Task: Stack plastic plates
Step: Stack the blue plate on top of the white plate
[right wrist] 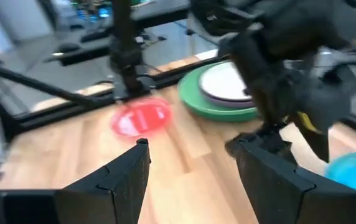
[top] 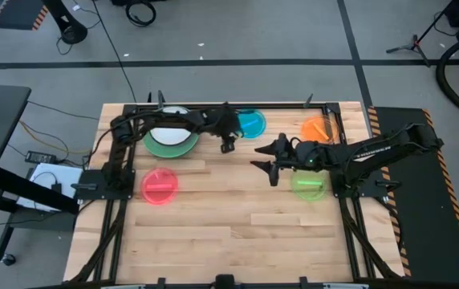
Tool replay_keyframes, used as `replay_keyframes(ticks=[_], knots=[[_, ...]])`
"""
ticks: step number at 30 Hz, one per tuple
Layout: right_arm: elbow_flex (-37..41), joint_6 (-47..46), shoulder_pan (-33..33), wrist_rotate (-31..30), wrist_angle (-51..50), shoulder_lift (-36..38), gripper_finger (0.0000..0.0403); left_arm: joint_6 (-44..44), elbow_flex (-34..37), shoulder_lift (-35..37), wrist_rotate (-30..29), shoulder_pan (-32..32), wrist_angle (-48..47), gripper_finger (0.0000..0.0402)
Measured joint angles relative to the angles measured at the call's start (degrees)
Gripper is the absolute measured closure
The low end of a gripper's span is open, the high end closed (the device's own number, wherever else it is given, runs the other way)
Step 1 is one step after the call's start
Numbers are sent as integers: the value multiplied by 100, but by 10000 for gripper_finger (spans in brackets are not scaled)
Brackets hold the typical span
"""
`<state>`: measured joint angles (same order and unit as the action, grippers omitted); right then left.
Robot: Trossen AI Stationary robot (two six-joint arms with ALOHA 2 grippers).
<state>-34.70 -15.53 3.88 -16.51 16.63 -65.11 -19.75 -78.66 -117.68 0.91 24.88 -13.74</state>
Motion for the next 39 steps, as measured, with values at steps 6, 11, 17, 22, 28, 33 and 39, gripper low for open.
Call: replay_keyframes(ticks=[6,11,17,22,28,33,39], knots=[[-3,266,-26,536,110,4,156,-672,-270,-84,75,35,-488,184],[-7,333,-160,263,-490,-5,157,-1134,-267,-86,-120,155,-533,184],[7,550,-890,421,-1913,-432,160,-571,-264,10,-114,128,-1126,184],[-98,2204,-1439,347,-1881,-1208,160,419,-215,565,-103,-128,-1707,184],[-634,3478,-2181,218,-2078,-2480,160,564,405,1812,-56,-707,-1717,184],[-1226,4053,-2643,257,-1915,-3317,165,881,1598,3184,-89,-1020,-1456,184],[-1960,4620,-2953,517,-2020,-3846,182,1363,3265,4703,-97,-1230,-785,184]])
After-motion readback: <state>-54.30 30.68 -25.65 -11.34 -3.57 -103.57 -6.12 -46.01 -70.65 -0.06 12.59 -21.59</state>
